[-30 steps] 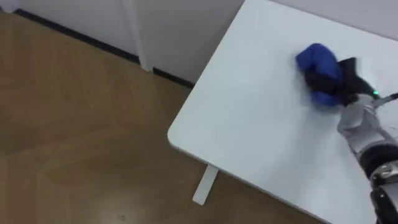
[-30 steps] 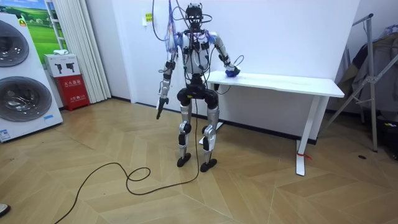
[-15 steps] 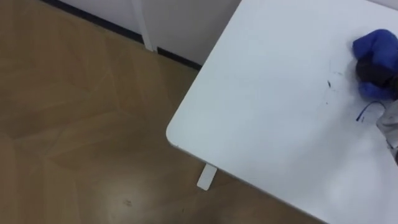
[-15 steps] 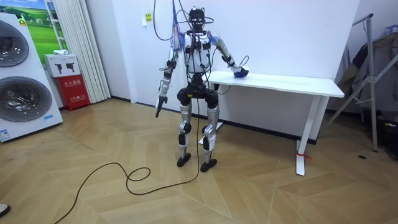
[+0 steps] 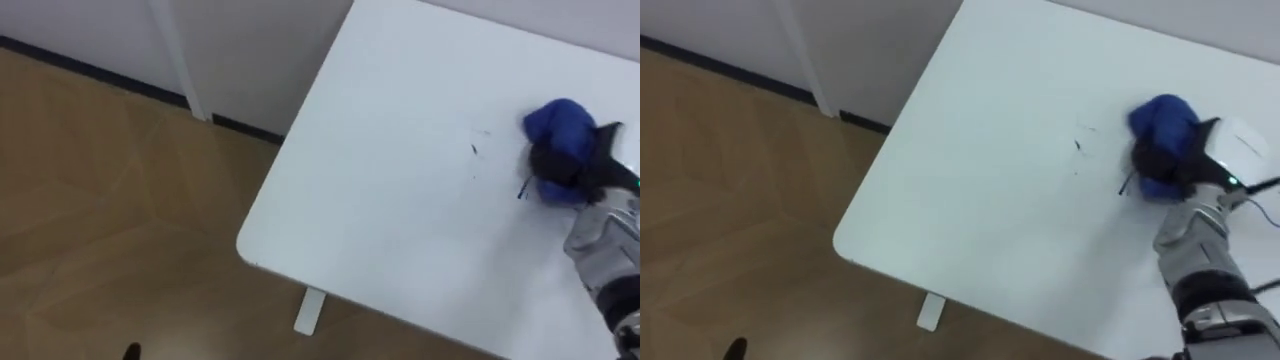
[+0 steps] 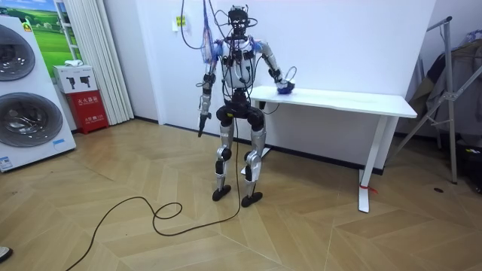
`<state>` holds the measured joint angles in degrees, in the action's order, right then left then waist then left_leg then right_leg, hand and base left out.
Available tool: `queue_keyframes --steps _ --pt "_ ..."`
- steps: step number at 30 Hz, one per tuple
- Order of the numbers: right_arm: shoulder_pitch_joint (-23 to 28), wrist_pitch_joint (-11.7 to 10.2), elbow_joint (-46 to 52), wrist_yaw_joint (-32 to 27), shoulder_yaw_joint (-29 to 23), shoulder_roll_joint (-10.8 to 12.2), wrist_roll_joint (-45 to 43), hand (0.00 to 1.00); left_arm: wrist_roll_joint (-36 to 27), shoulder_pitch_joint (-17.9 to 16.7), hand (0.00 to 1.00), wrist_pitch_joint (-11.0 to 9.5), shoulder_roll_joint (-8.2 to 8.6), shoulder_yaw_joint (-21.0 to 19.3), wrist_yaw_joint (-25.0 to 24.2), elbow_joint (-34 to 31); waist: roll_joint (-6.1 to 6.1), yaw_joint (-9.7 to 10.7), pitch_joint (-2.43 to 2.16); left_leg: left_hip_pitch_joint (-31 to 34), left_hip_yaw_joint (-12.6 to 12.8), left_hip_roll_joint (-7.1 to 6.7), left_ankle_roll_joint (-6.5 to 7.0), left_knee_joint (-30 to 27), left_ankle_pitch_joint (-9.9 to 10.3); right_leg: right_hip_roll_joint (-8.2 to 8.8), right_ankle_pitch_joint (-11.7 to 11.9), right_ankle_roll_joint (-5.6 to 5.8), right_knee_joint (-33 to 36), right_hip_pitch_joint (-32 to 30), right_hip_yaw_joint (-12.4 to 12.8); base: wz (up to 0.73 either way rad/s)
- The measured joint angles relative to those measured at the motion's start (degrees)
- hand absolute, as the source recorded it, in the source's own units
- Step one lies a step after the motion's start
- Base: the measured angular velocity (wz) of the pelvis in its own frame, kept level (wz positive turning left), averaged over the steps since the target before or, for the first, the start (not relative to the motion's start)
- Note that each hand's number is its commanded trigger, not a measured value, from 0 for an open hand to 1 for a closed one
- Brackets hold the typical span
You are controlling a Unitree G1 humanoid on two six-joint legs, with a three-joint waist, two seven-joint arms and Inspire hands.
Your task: Wipe table
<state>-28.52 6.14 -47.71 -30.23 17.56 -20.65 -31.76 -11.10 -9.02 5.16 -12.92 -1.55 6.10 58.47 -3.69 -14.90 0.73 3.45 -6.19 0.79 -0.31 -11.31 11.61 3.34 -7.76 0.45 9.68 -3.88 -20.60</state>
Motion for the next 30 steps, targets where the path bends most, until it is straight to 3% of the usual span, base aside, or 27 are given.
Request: queue_keyframes --steps 1,3,6,8,10,14,18,20,21,24,27,30 --pt "0.0 0.0 1.9 0.7 1.4 1.3 -1.0 1.0 -0.1 0.2 0.0 -0.3 0.22 0.0 0.0 0.4 0.15 -0.2 -0.04 -0.1 0.1 0.06 0.0 0.1 0.0 -0.05 0.0 0.0 0.0 0.0 0.1 -0.27" --pt "-0.3 0.0 6.2 2.9 7.1 5.9 -2.3 1.0 -0.8 1.2 0.0 -0.6 1.21 0.4 -0.2 0.7 1.03 -1.9 -0.07 -0.3 0.4 0.21 0.0 0.1 0.0 -0.21 0.0 0.0 -0.1 0.0 -0.3 0.02" --pt "-0.8 -1.0 8.4 5.4 8.1 8.8 -3.7 1.0 -0.8 1.9 0.0 -0.6 2.05 1.6 -0.3 0.7 1.81 -3.1 0.12 0.0 0.6 0.4 -0.01 0.6 0.0 -0.26 0.0 0.03 -0.1 0.1 -0.9 0.35" --pt "-1.0 -1.3 8.3 6.3 8.0 9.0 -5.2 1.0 -0.6 1.2 0.0 -0.4 2.16 1.6 -0.3 1.0 1.74 -4.6 0.12 -0.1 0.6 0.44 -0.01 0.7 0.0 -0.23 0.0 0.04 -0.1 0.2 -1.0 0.14" --pt "-0.5 -1.6 7.9 6.2 8.0 8.8 -5.6 1.0 -0.6 -0.7 0.0 -0.4 2.12 1.6 -0.2 1.0 1.82 -4.4 0.17 -0.7 0.3 0.31 -0.01 0.7 0.0 -0.1 0.0 0.04 -0.2 1.2 -1.5 0.16" --pt "5.2 -5.6 6.6 3.7 6.3 8.6 -3.5 1.0 -0.8 -4.5 0.0 -0.1 1.97 1.7 0.0 1.0 2.18 -3.5 0.28 -3.3 -0.4 -0.11 -0.01 0.8 0.0 0.1 -0.1 0.09 -1.5 4.5 -1.6 0.21" --pt "12.3 -11.7 6.5 0.5 -0.1 8.6 -3.8 1.0 -0.3 -5.6 0.0 -0.2 2.02 -0.5 0.8 1.0 2.0 0.4 0.1 -4.3 0.1 -0.68 -0.01 0.9 0.0 0.6 -0.4 0.65 -2.0 7.0 -1.4 0.39" --pt "15.9 -13.2 6.6 -1.6 -3.4 8.6 -3.6 1.0 0.1 -6.4 0.0 -0.3 1.95 -2.5 2.0 0.7 1.83 1.7 -0.13 -5.0 0.8 -0.81 -0.01 0.9 0.0 0.74 -0.4 0.72 -2.0 7.8 -0.7 0.17" --pt "18.5 -14.3 6.4 -3.2 -6.2 8.3 -3.3 1.0 0.2 -7.2 0.0 -0.3 1.87 -4.1 2.5 0.0 1.57 3.3 -0.37 -5.2 1.7 -0.99 0.0 0.9 0.0 0.98 -0.4 0.78 -2.0 8.3 -0.6 0.21" --pt "25.1 -14.9 4.3 -7.3 -16.0 7.0 -0.2 1.0 0.7 -9.1 0.0 -0.4 1.77 -8.2 4.9 -2.1 0.96 5.7 -0.87 -6.2 4.6 -1.44 0.02 0.9 0.0 1.74 -0.7 1.41 -2.0 9.7 0.2 0.12" --pt "27.8 -14.9 0.2 -8.9 -24.6 5.0 3.2 1.0 0.7 -10.0 0.0 -0.8 1.79 -10.3 6.1 -3.3 1.12 8.1 -1.14 -6.1 4.7 -1.6 0.28 0.8 0.1 1.92 -0.3 2.01 -1.9 9.6 0.2 -0.09" --pt "28.6 -14.7 -3.5 -9.0 -30.3 2.5 7.5 1.0 0.9 -10.0 0.0 -1.9 1.89 -11.8 6.4 -3.3 1.35 8.6 -1.34 -6.0 5.1 -1.59 0.88 0.8 0.2 1.9 -0.3 2.05 -1.7 9.6 1.0 -0.17"
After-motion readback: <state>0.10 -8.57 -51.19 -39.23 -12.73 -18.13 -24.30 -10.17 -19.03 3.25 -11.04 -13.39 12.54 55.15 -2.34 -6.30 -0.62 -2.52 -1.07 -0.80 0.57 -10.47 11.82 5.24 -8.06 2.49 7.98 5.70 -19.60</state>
